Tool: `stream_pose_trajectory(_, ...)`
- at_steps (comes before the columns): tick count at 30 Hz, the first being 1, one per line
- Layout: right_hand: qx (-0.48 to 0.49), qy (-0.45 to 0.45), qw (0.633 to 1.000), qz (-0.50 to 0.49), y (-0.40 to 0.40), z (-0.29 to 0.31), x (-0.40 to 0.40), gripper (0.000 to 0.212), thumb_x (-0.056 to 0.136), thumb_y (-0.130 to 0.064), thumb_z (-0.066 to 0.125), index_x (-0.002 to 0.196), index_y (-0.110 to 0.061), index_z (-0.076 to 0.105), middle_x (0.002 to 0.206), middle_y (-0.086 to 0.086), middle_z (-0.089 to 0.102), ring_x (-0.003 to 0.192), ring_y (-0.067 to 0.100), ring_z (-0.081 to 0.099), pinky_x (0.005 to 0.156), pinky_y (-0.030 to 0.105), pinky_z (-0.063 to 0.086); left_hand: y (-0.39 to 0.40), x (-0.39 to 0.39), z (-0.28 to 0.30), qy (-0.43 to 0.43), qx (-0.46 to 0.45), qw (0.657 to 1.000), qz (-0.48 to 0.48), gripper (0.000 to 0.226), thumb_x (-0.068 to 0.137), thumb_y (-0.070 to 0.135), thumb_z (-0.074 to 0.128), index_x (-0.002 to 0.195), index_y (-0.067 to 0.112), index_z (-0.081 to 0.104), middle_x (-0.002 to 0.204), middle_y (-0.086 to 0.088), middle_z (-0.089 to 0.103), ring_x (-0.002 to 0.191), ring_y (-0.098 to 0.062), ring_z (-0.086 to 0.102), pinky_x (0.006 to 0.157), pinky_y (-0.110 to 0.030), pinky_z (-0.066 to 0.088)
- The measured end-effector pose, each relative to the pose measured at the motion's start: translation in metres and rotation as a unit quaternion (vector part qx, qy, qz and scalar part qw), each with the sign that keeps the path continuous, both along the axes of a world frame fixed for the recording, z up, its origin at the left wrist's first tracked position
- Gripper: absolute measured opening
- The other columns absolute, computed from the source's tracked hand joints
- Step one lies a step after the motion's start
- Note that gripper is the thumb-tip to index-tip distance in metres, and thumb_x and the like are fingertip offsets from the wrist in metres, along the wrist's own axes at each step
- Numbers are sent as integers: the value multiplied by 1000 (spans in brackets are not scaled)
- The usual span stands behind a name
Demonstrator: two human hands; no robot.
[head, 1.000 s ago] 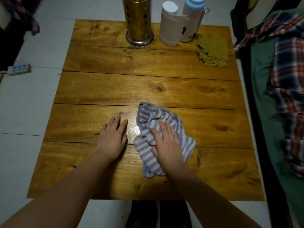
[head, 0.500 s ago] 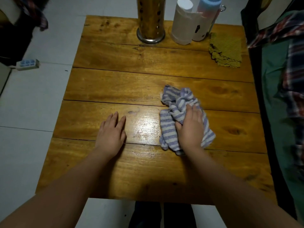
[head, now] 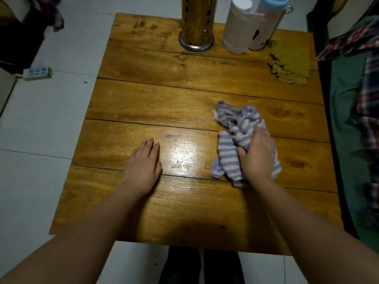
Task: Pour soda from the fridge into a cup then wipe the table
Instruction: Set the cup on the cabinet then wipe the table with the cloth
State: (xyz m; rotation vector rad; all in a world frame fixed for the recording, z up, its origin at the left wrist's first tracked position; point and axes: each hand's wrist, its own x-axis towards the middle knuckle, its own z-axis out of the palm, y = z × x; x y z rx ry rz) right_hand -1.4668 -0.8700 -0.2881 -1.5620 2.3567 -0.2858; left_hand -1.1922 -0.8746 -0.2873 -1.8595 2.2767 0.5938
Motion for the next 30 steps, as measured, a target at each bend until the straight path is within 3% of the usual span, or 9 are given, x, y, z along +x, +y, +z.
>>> stream_pose_trajectory(7, 21, -15, 999, 38, 4, -2, 42, 74, 89, -27, 55, 146, -7, 13, 154, 14, 17, 143, 28, 11, 116, 38, 10, 2, 0, 2, -4, 3, 1000, -1, 57, 98, 27, 35, 148, 11, 14, 158, -8, 7, 145, -23, 6, 118, -36, 7)
stream_pose_trajectory(14, 37, -51, 966, 250, 25, 6, 73, 74, 88, -29, 57, 146, -16, 14, 156, 7, 12, 144, 23, 9, 115, 35, 13, 6, 0, 4, -14, 5, 1000, -1, 58, 97, 26, 38, 148, 12, 15, 157, -9, 8, 145, -24, 7, 118, -37, 9)
stream_pose_trajectory(19, 29, -24, 981, 188, 27, 2, 21, 71, 78, -25, 68, 139, -11, 34, 147, 13, 34, 138, 29, 27, 113, 41, 23, 8, -5, 9, -10, 14, 1000, 5, 59, 97, 26, 38, 148, 11, 14, 158, -10, 6, 145, -25, 6, 118, -37, 7)
stream_pose_trajectory(24, 19, -14, 999, 45, 31, 1, -5, 66, 82, -24, 65, 138, -10, 33, 143, 14, 38, 134, 32, 30, 109, 46, 28, 8, -8, 8, -18, 21, 1000, 6, 60, 98, 27, 37, 148, 10, 11, 158, -12, 4, 145, -27, 4, 118, -38, 8)
stream_pose_trajectory(27, 20, -33, 998, 56, 29, 2, 23, 66, 83, -22, 62, 139, -9, 32, 145, 14, 36, 135, 31, 30, 109, 41, 28, 9, -8, 7, -8, 22, 1000, 13, 60, 97, 26, 40, 148, 9, 14, 157, -13, 5, 145, -28, 5, 118, -40, 9)
stream_pose_trajectory(30, 41, -36, 988, 144, 41, 4, 62, 71, 81, -26, 64, 141, -8, 30, 148, 15, 33, 137, 32, 28, 111, 39, 24, 9, -9, 6, -5, 21, 1000, 17, 60, 96, 25, 41, 148, 9, 16, 157, -13, 6, 145, -29, 6, 118, -41, 11)
